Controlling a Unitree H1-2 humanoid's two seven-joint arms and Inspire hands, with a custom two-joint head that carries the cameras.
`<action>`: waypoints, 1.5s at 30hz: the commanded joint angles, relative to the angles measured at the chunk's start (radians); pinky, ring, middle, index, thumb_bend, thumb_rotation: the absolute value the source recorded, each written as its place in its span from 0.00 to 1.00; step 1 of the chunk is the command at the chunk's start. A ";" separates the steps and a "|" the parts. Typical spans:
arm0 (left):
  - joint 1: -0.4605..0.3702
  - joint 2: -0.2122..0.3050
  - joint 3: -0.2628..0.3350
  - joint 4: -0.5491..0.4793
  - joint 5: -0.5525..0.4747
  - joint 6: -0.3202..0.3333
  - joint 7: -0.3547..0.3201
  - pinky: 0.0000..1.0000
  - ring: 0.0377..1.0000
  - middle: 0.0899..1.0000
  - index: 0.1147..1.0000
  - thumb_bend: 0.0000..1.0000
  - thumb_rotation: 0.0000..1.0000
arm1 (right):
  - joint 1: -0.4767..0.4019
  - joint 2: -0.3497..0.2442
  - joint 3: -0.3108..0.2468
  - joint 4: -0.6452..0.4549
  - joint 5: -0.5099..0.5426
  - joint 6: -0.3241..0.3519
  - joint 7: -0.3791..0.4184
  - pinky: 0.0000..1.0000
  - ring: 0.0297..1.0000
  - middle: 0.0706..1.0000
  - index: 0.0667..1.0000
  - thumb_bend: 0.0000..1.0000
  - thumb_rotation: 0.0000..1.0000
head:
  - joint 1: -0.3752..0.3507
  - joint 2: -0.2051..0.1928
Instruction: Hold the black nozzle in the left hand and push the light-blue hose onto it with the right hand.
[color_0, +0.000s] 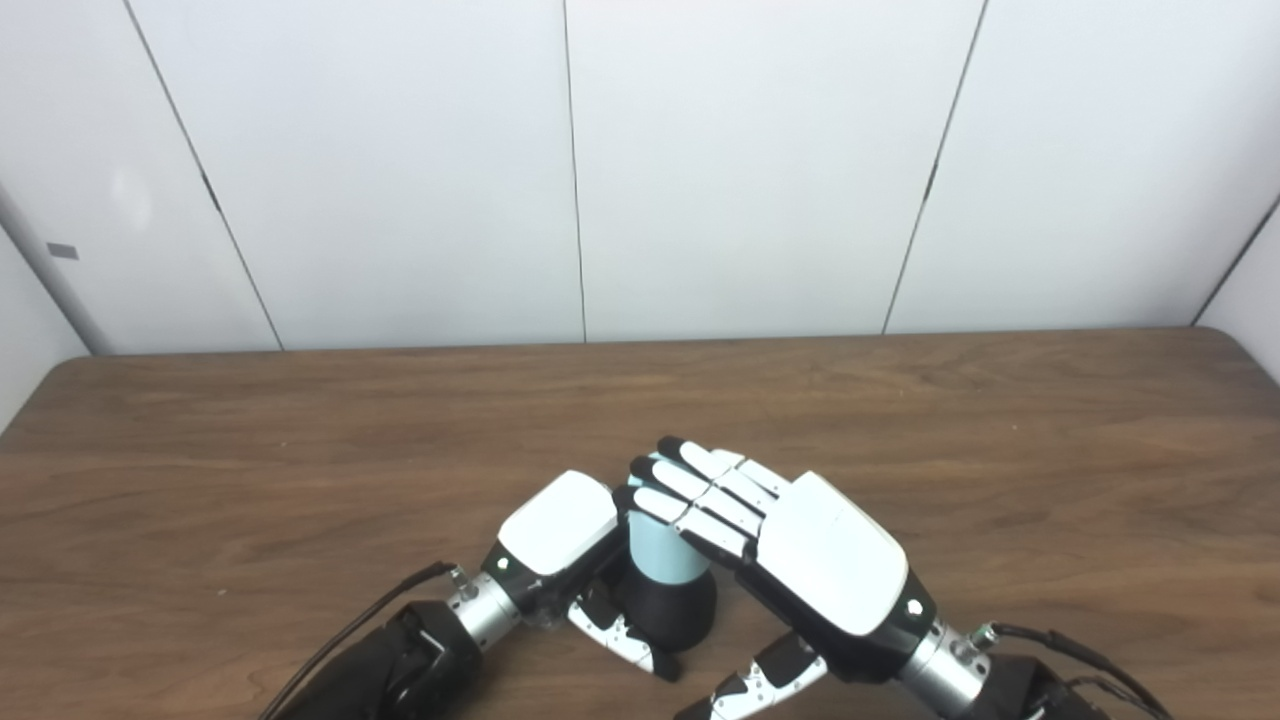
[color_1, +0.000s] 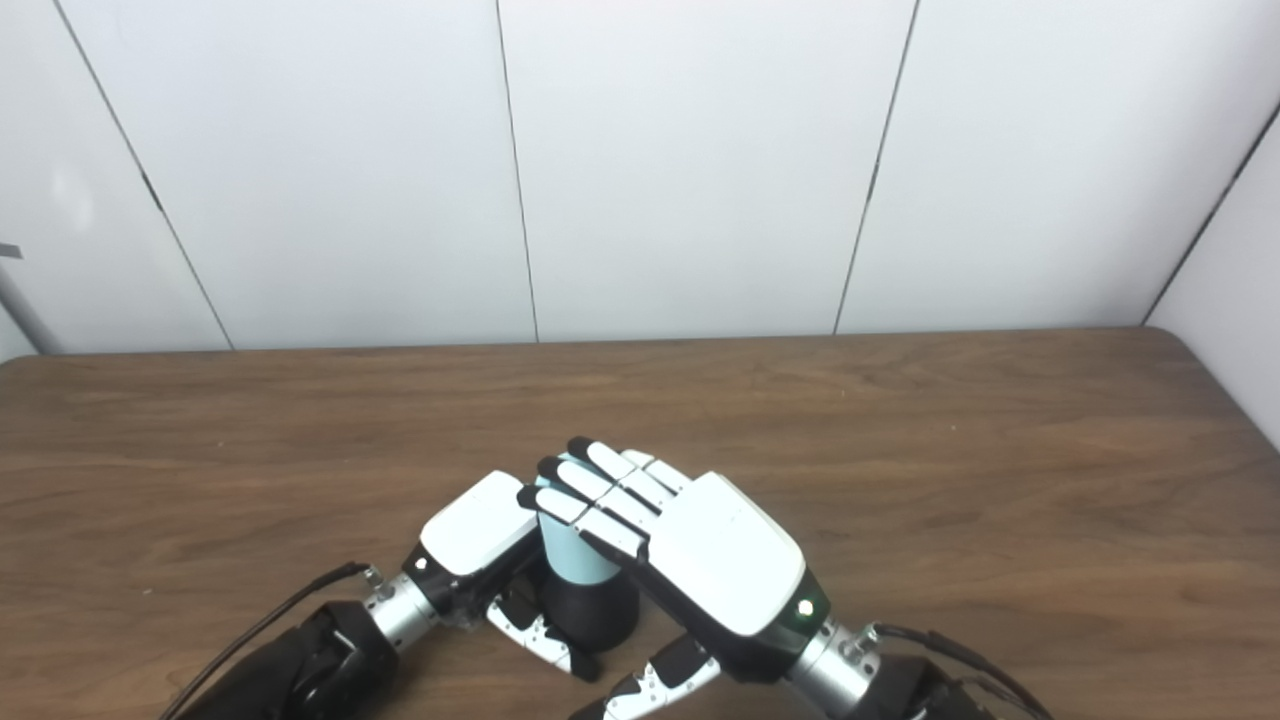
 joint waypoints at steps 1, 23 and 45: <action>0.158 -0.007 -0.087 0.087 0.045 0.010 -0.090 0.14 0.15 0.18 0.42 0.52 0.04 | 0.062 -0.047 0.049 0.038 -0.017 -0.003 0.139 0.84 0.90 0.90 0.86 0.81 0.75 | 0.000 0.000; 0.150 -0.004 -0.096 0.079 0.031 0.027 -0.159 0.17 0.18 0.21 0.42 0.51 0.04 | 0.065 -0.056 0.055 0.038 -0.045 -0.016 0.117 0.83 0.89 0.89 0.84 0.79 0.71 | -0.002 -0.001; 0.145 -0.006 -0.099 0.087 0.013 0.027 -0.180 0.18 0.19 0.23 0.42 0.52 0.04 | 0.070 -0.058 0.055 0.036 -0.044 -0.008 0.127 0.85 0.90 0.90 0.85 0.79 0.72 | -0.001 -0.005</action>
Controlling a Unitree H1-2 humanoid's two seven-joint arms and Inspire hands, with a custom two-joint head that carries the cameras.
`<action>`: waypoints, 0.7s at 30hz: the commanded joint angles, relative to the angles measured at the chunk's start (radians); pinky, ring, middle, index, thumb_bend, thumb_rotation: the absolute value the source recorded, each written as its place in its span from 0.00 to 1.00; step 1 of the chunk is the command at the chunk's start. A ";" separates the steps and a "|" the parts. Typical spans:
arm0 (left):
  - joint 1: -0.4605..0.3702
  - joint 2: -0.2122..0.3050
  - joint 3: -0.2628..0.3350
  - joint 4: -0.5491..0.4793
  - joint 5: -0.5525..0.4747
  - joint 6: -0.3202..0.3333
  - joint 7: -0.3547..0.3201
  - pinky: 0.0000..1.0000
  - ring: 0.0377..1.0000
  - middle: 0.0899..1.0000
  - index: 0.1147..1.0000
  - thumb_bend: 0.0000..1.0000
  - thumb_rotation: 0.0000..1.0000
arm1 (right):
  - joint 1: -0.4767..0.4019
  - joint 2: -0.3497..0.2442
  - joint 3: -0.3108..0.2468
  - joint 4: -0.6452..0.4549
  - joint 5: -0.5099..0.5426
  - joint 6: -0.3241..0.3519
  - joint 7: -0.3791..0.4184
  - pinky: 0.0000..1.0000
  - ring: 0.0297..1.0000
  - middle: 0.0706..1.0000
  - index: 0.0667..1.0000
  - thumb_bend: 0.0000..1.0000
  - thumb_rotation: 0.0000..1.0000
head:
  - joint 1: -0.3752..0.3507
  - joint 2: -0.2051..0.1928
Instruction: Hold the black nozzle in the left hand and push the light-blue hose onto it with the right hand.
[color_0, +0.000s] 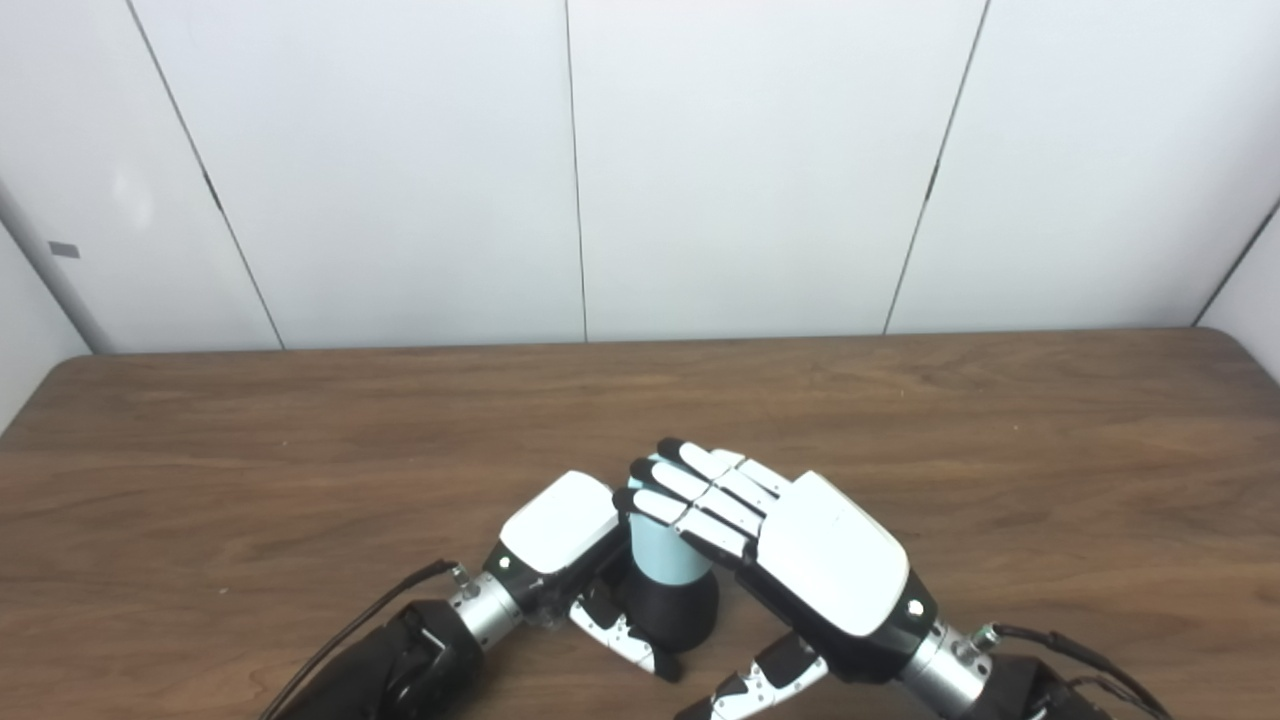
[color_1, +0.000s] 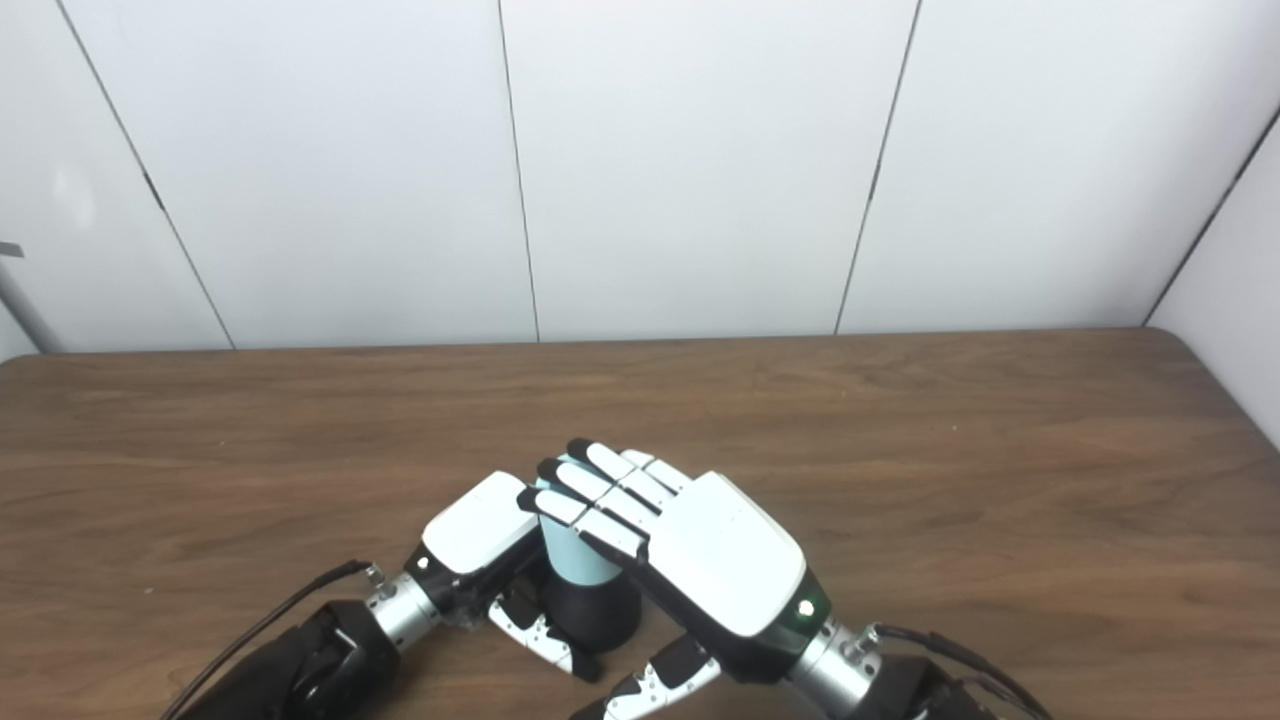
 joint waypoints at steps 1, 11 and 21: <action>0.145 -0.007 -0.098 0.090 0.039 0.023 -0.149 0.18 0.19 0.22 0.42 0.52 0.04 | 0.072 -0.053 0.049 0.042 -0.037 -0.013 0.125 0.84 0.90 0.89 0.85 0.79 0.72 | -0.001 0.001; 0.145 -0.008 -0.098 0.098 0.050 0.022 -0.129 0.16 0.17 0.20 0.41 0.52 0.04 | 0.082 -0.055 0.049 0.037 -0.044 -0.016 0.118 0.83 0.88 0.89 0.85 0.79 0.73 | -0.002 0.001; 0.144 -0.008 -0.097 0.098 0.038 0.017 -0.140 0.16 0.16 0.19 0.42 0.51 0.04 | 0.083 -0.061 0.055 0.039 -0.030 -0.011 0.138 0.82 0.88 0.88 0.84 0.78 0.74 | -0.001 0.002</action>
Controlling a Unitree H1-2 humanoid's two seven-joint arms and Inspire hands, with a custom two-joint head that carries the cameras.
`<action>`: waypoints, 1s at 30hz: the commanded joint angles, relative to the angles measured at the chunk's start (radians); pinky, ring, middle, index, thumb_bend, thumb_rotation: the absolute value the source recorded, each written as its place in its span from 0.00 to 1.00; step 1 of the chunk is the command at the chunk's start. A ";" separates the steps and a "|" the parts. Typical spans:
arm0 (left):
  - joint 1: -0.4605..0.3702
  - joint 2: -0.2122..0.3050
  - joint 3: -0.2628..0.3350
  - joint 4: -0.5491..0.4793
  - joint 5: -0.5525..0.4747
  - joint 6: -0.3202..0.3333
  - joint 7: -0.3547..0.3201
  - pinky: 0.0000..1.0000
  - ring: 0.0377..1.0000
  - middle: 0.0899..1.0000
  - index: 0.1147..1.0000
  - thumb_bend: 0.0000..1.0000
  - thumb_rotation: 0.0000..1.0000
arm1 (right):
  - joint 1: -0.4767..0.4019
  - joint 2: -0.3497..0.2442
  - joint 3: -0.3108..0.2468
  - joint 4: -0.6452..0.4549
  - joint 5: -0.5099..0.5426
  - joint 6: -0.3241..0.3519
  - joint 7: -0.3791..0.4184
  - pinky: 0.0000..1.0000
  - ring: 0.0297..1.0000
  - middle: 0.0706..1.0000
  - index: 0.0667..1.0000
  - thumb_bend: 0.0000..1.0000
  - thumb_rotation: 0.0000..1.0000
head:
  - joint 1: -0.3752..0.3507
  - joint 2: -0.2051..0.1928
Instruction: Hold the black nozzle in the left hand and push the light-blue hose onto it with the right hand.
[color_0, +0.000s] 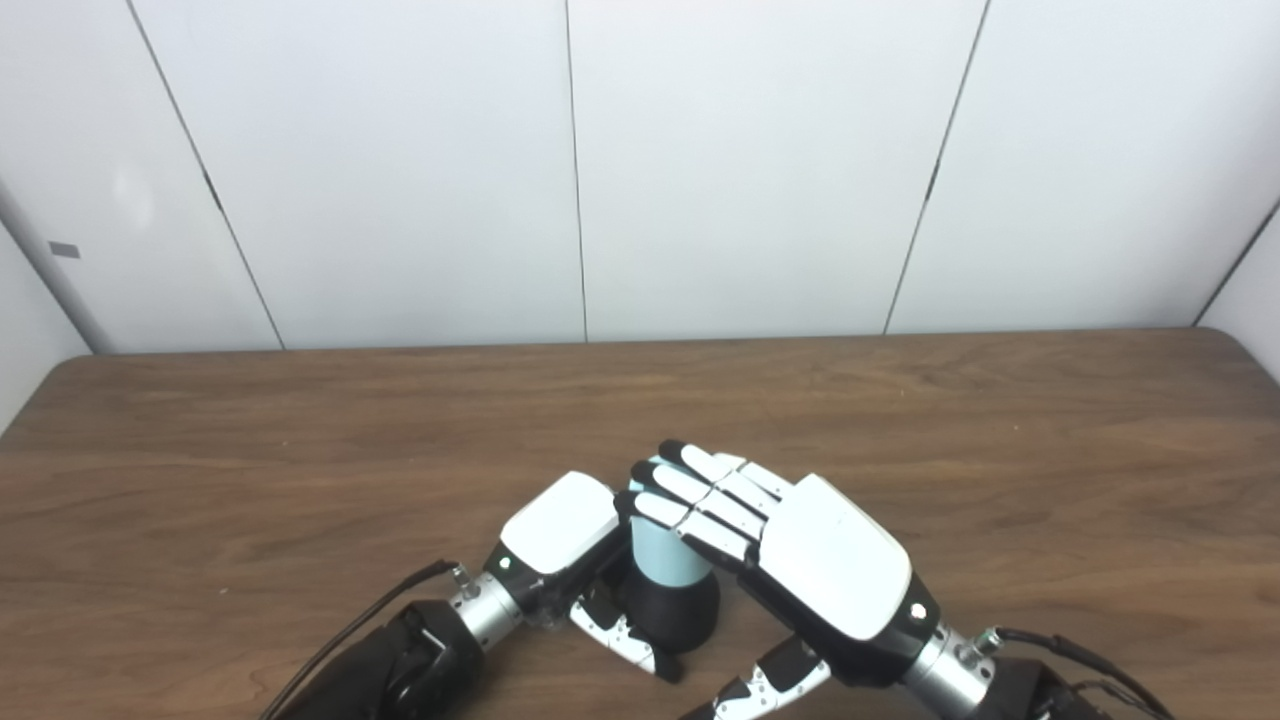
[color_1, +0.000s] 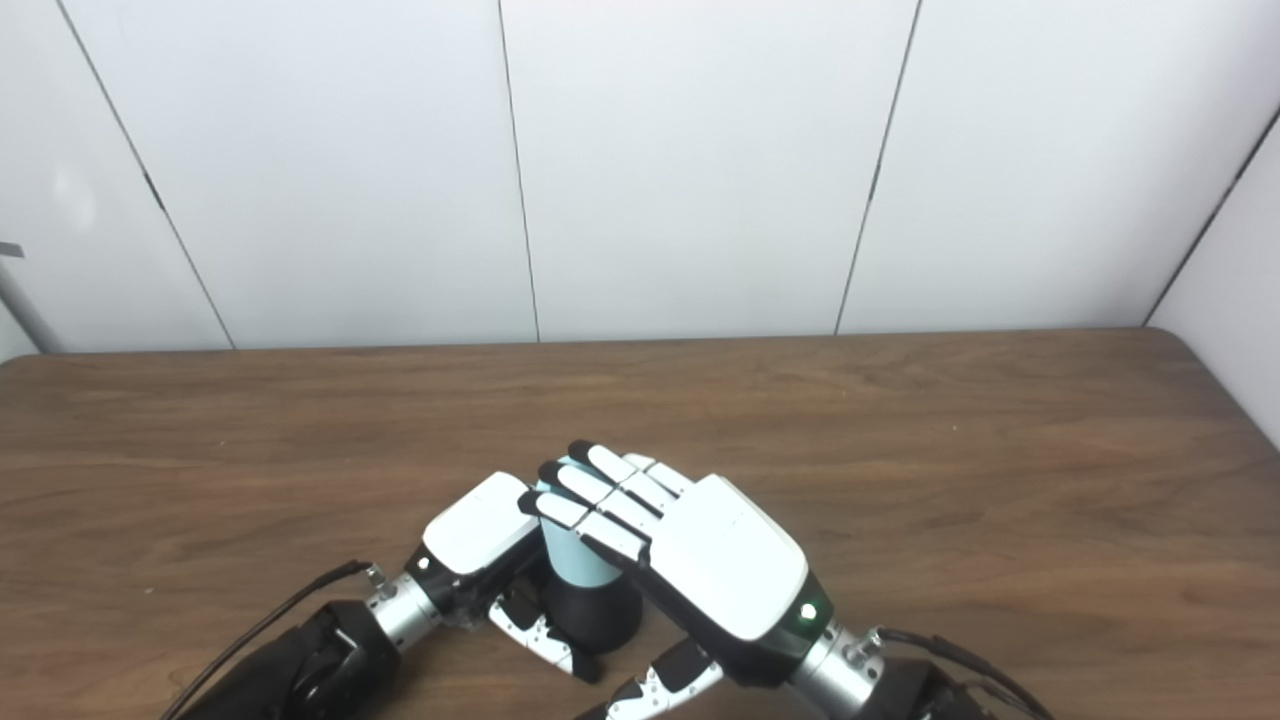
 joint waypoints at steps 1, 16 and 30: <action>0.144 -0.008 -0.096 0.098 0.039 0.017 -0.138 0.16 0.17 0.20 0.42 0.51 0.04 | 0.077 -0.056 0.053 0.046 -0.029 -0.012 0.137 0.82 0.88 0.88 0.84 0.78 0.74 | -0.001 0.001; 0.144 -0.007 -0.098 0.097 0.046 0.019 -0.135 0.15 0.16 0.19 0.41 0.52 0.04 | 0.073 -0.060 0.061 0.051 -0.031 0.010 0.169 0.83 0.89 0.89 0.84 0.79 0.77 | -0.002 0.001; 0.145 -0.007 -0.099 0.093 0.050 0.024 -0.135 0.16 0.16 0.19 0.42 0.52 0.04 | 0.065 -0.065 0.072 0.065 -0.009 0.025 0.178 0.83 0.89 0.89 0.84 0.81 0.76 | -0.002 0.002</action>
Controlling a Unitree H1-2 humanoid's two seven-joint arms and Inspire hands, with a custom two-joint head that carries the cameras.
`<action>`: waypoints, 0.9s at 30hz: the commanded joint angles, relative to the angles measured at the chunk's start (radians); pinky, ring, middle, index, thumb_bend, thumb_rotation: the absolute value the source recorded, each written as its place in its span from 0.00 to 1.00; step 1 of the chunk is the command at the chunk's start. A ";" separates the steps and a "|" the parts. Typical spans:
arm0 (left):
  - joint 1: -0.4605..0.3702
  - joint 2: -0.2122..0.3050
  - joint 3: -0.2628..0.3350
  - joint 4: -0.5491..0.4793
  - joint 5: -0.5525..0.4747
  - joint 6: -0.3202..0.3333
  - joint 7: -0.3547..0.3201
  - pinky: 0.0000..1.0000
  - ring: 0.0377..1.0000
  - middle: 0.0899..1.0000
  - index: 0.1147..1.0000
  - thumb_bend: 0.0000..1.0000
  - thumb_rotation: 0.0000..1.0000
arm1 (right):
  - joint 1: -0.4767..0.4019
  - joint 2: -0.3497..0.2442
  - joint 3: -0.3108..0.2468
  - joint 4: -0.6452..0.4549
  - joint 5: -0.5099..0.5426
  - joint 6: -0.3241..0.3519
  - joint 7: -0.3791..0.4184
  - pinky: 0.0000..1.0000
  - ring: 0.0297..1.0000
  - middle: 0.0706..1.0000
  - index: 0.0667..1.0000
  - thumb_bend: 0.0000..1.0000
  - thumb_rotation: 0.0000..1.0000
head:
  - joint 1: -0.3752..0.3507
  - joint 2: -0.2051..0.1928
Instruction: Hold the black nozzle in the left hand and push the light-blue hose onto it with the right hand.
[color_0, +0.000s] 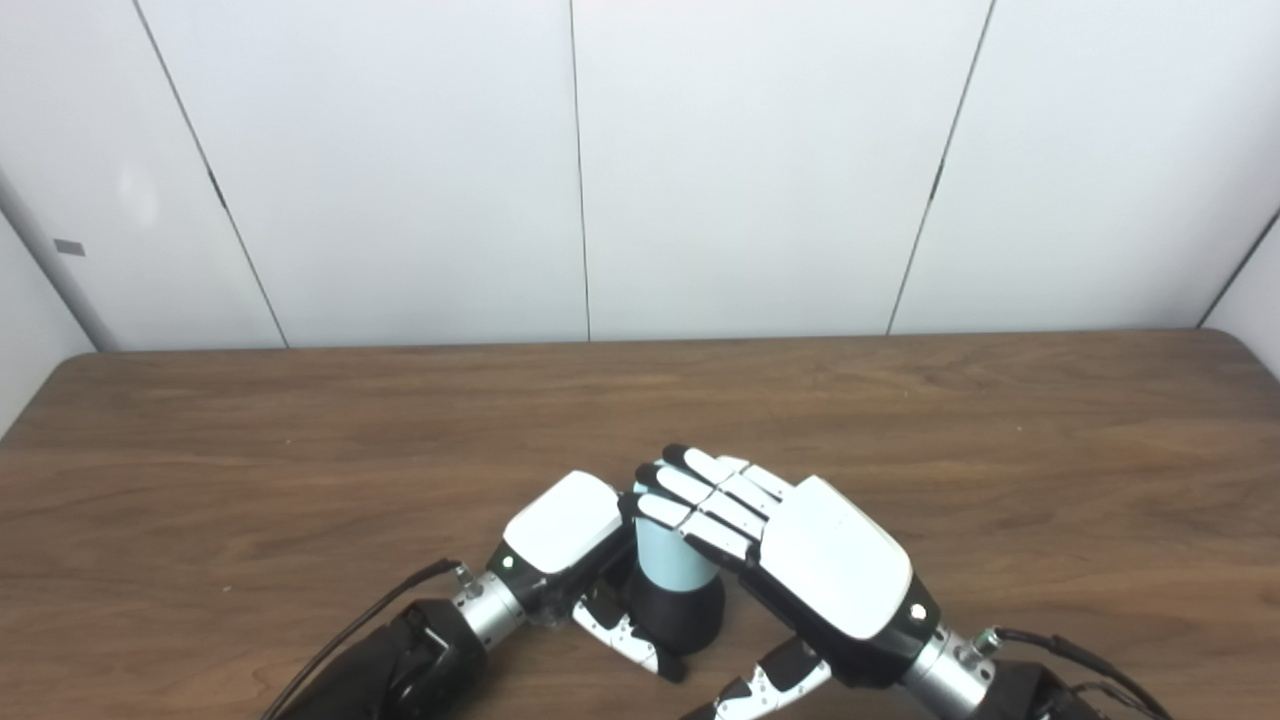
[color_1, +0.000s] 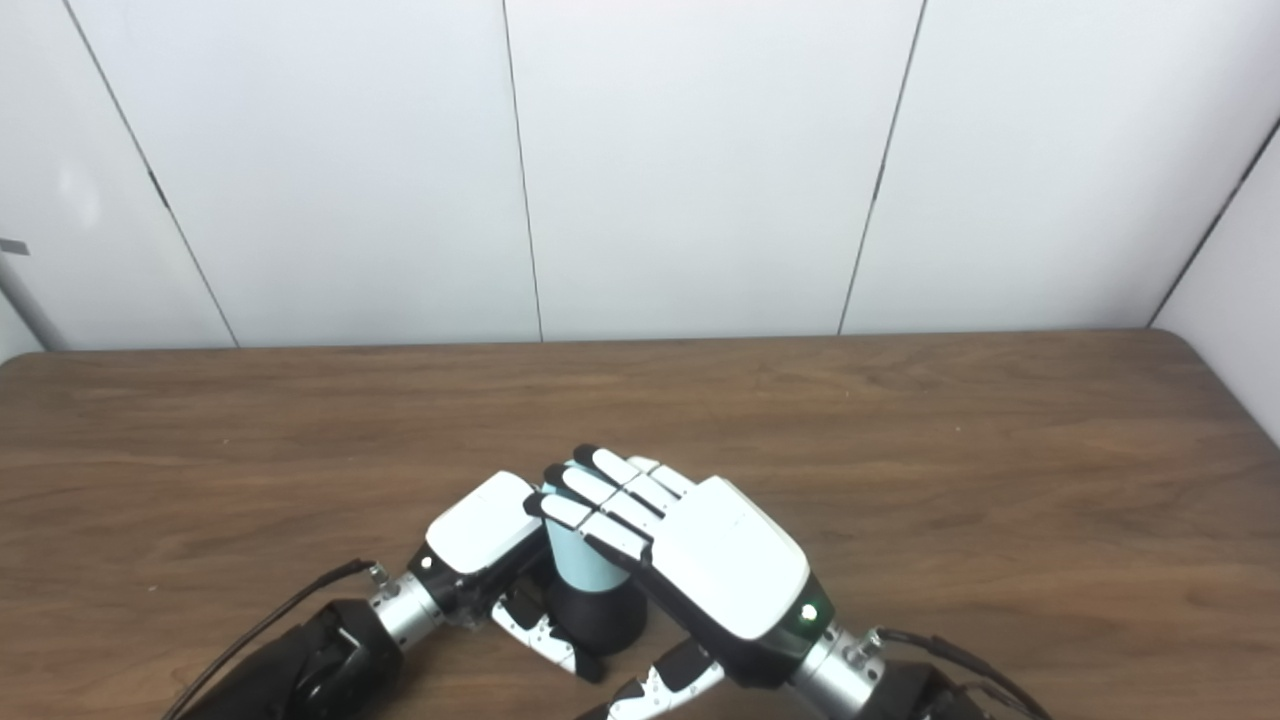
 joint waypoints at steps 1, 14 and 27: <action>0.145 -0.007 -0.099 0.095 0.051 0.023 -0.134 0.16 0.16 0.19 0.42 0.52 0.04 | 0.066 -0.061 0.059 0.066 -0.017 -0.009 0.163 0.82 0.88 0.89 0.83 0.81 0.76 | -0.001 0.000; 0.140 -0.010 -0.099 0.108 0.048 0.019 -0.131 0.15 0.16 0.19 0.41 0.52 0.04 | 0.060 -0.026 0.030 0.071 0.011 -0.057 0.001 0.86 0.96 0.96 0.92 0.84 0.72 | -0.005 -0.009; 0.138 -0.015 -0.101 0.123 0.054 0.013 -0.113 0.14 0.15 0.17 0.41 0.52 0.04 | 0.004 0.061 -0.040 0.034 0.001 0.024 0.024 0.97 1.00 1.00 1.00 0.84 0.77 | -0.008 -0.010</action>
